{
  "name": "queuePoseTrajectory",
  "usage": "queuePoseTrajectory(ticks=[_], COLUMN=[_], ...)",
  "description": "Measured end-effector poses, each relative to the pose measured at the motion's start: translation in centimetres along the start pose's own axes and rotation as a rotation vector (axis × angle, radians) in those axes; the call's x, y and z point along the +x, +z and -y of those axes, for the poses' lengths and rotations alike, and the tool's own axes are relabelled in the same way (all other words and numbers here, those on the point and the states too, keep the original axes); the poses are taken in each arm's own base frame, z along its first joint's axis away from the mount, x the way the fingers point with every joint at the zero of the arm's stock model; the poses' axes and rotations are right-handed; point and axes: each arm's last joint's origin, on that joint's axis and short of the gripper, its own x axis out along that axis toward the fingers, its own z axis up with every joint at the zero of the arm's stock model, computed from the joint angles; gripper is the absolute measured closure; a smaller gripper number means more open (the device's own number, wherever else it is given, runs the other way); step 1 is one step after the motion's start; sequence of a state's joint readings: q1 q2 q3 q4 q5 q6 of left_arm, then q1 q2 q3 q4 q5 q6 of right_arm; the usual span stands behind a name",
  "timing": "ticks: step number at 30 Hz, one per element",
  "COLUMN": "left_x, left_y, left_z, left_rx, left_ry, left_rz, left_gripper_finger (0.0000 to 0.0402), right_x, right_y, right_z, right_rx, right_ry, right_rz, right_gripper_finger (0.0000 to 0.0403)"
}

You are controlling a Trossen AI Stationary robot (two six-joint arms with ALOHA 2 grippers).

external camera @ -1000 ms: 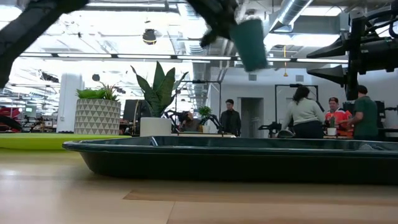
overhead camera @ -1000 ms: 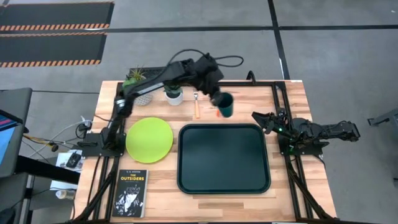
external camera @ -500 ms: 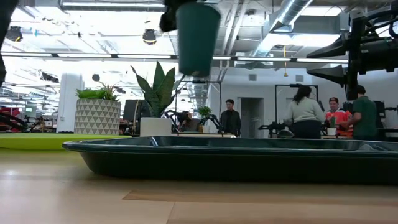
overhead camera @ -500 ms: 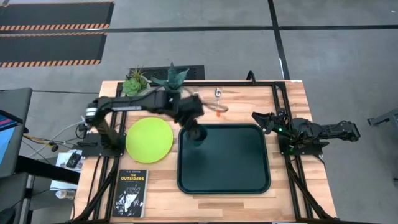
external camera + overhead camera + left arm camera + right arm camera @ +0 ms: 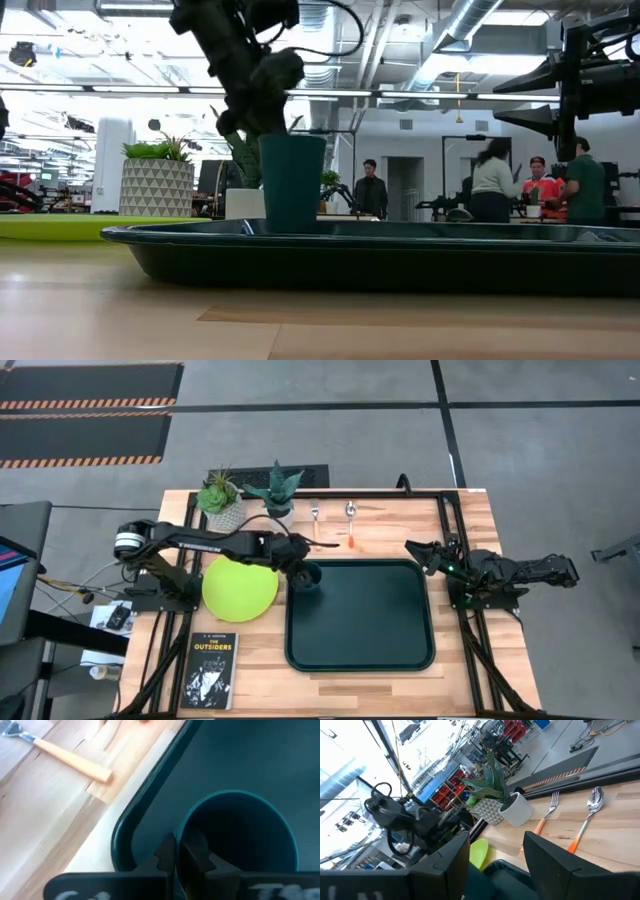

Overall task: Pick and place plate/cup/fork/spoon on tray
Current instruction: Put the green cup on the black tray

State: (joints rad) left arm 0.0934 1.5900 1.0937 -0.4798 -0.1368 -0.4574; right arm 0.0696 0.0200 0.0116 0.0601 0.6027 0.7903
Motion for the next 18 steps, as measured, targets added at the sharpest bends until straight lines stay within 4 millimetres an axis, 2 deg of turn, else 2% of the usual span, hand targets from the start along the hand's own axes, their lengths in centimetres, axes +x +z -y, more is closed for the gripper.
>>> queuePoseTrajectory(ticks=[4, 8, 10, 12, 18], left_x=[0.0, -0.1, 0.5, 1.5, 3.8], left_y=[0.6, 1.9, 3.2, 4.1, 10.5], left_z=[-0.2, 0.0, 0.6, 1.2, 4.1], left_rx=[0.002, -0.031, -0.01, 0.049, 0.171], left_ry=[0.006, -0.098, -0.116, -0.105, -0.214], left_rz=[0.04, 0.102, 0.138, 0.102, 0.165], left_gripper_finger=[0.0401, 0.0401, 0.0401, 0.0401, 0.0401], right_x=[0.0, 0.0, 0.0, 0.0, 0.0], right_y=[0.0, 0.0, 0.0, 0.0, -0.1], right_z=[0.0, 0.0, 0.0, 0.0, 0.0], right_rx=[0.003, -0.001, -0.002, -0.001, -0.005], right_ry=[0.001, -0.001, -0.001, -0.001, -0.003], right_rz=[-0.001, 0.0, 0.0, 0.001, -0.004], right_gripper_finger=[0.0193, 0.0193, 0.0193, 0.0193, 0.0193])
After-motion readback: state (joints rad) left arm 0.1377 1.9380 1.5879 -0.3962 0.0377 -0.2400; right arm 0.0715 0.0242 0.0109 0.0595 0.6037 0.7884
